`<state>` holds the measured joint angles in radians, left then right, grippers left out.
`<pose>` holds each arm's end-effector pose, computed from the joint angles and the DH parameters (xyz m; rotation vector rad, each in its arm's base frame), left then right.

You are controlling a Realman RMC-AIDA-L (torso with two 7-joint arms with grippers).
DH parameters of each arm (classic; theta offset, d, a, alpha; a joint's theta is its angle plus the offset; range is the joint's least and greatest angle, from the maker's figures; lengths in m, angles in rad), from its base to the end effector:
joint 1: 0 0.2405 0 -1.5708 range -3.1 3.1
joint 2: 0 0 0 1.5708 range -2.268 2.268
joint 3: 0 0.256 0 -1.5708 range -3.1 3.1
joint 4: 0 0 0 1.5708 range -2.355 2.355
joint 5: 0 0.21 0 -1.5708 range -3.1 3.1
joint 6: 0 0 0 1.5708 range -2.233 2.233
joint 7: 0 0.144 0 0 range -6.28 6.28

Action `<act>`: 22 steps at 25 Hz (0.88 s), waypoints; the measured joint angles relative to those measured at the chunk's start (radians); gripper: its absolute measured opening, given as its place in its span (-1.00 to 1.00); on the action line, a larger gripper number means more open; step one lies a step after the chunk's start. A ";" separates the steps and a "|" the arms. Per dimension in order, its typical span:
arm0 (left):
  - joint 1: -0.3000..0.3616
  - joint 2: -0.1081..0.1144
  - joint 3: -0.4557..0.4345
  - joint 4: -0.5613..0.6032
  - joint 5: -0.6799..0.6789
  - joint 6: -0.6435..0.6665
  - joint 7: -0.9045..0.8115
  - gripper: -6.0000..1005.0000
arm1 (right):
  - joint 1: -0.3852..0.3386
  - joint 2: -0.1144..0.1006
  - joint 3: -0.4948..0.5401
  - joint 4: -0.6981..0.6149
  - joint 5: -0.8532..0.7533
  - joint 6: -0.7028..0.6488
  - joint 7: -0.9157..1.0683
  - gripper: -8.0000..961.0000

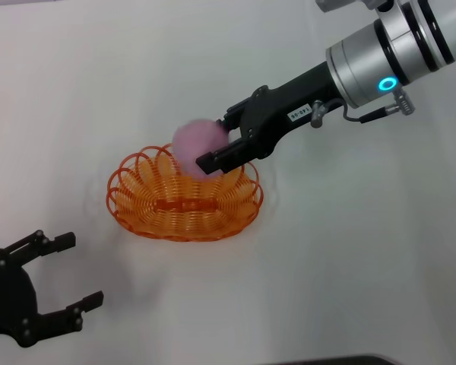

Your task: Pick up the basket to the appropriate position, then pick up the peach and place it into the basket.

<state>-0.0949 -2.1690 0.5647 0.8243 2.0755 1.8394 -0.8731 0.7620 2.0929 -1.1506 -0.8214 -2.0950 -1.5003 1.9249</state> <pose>-0.3350 0.1783 0.0053 -2.6712 -0.3319 -0.6655 0.1574 0.3619 -0.0469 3.0330 -0.6745 -0.1963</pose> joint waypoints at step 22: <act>0.021 -0.001 -0.062 -0.011 0.000 0.010 -0.015 0.72 | -0.406 -0.002 0.092 0.035 0.374 -0.059 -0.623 0.99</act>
<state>-0.0740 -2.1695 0.5027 0.8131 2.0754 1.8489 -0.8882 0.3561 2.0914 -1.0586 -0.7859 -1.7207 -1.5595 1.3022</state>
